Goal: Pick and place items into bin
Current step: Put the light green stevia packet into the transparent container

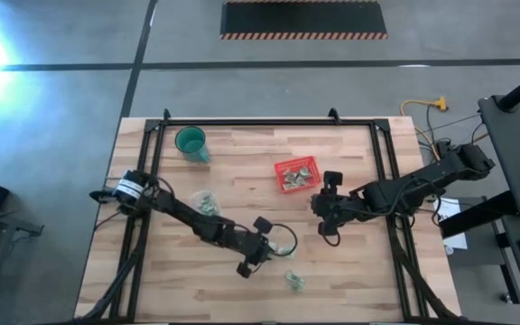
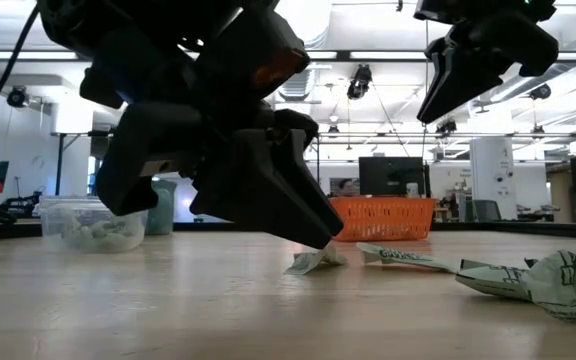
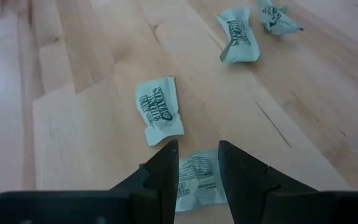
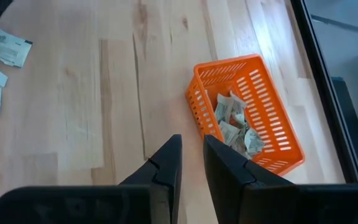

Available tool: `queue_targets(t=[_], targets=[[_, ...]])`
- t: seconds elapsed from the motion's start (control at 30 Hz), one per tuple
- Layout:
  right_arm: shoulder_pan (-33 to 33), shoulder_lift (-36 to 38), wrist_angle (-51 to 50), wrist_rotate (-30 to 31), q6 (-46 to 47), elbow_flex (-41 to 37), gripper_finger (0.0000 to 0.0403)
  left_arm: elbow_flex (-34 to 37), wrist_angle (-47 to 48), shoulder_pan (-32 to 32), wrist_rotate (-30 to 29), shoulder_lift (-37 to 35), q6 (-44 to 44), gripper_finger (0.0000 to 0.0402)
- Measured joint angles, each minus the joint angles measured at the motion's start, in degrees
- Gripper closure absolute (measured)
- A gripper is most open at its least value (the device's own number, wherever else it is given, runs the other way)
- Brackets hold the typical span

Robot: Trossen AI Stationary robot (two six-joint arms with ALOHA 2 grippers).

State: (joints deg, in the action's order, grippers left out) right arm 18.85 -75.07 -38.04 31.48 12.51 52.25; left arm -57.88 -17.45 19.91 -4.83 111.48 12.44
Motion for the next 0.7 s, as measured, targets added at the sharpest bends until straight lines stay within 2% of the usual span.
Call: queue_targets(t=[0.37,0.7], targets=[[0.0,0.0,1.5,0.0,0.7,0.0,0.0346,0.1,1.0,-1.1,1.3,0.0,-6.1,0.0305],[0.0,0.0,2.1,0.0,0.4,0.0,0.0346,0.1,3.1,-1.3,4.0,0.0,-6.1,0.0305]])
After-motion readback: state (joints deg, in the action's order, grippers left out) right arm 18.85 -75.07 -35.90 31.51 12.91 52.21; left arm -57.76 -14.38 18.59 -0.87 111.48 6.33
